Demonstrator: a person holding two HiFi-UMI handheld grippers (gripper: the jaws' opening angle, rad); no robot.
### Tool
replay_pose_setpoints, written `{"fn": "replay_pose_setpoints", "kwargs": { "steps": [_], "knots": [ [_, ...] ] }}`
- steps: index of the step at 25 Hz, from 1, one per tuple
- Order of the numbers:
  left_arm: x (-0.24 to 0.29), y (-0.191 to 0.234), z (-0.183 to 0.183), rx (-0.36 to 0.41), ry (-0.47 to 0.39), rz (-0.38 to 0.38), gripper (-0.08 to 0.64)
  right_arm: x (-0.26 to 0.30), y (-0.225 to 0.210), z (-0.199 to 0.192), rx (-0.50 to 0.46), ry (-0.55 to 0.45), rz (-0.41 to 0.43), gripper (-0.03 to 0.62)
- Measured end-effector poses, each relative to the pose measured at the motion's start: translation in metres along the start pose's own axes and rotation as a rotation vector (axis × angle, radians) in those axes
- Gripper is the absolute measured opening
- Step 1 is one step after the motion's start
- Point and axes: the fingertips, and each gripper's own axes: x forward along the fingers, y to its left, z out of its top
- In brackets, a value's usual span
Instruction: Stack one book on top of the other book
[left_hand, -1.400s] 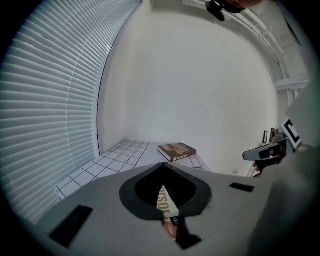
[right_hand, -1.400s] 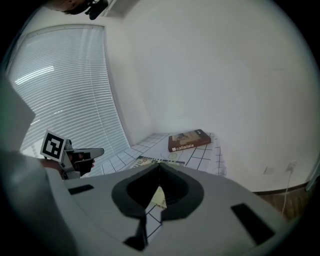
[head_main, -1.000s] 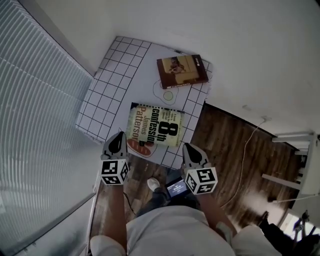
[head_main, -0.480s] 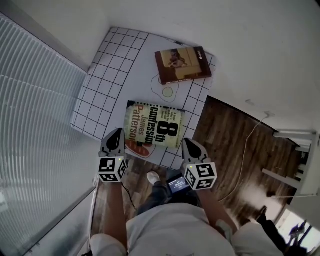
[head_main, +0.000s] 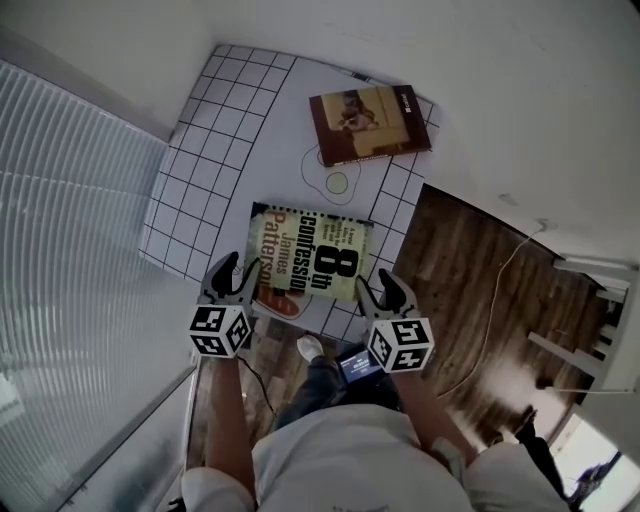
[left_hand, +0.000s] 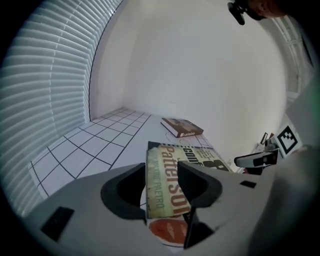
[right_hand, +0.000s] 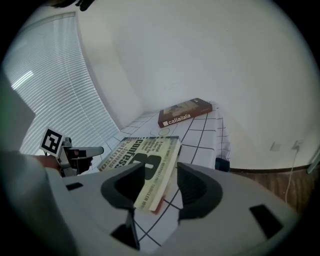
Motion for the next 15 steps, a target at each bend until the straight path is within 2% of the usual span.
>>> {"fn": "replay_pose_setpoints", "kwargs": {
  "steps": [7,15],
  "knots": [
    [0.015,-0.004,-0.009,-0.022,0.064,-0.051,0.239,0.015,-0.003,-0.007,0.063,0.028,0.019,0.285],
    [0.018,0.004,-0.015,-0.055,0.113,-0.051,0.27,0.027,0.008,-0.014,0.102,0.059,0.066,0.322]
  ]
}}
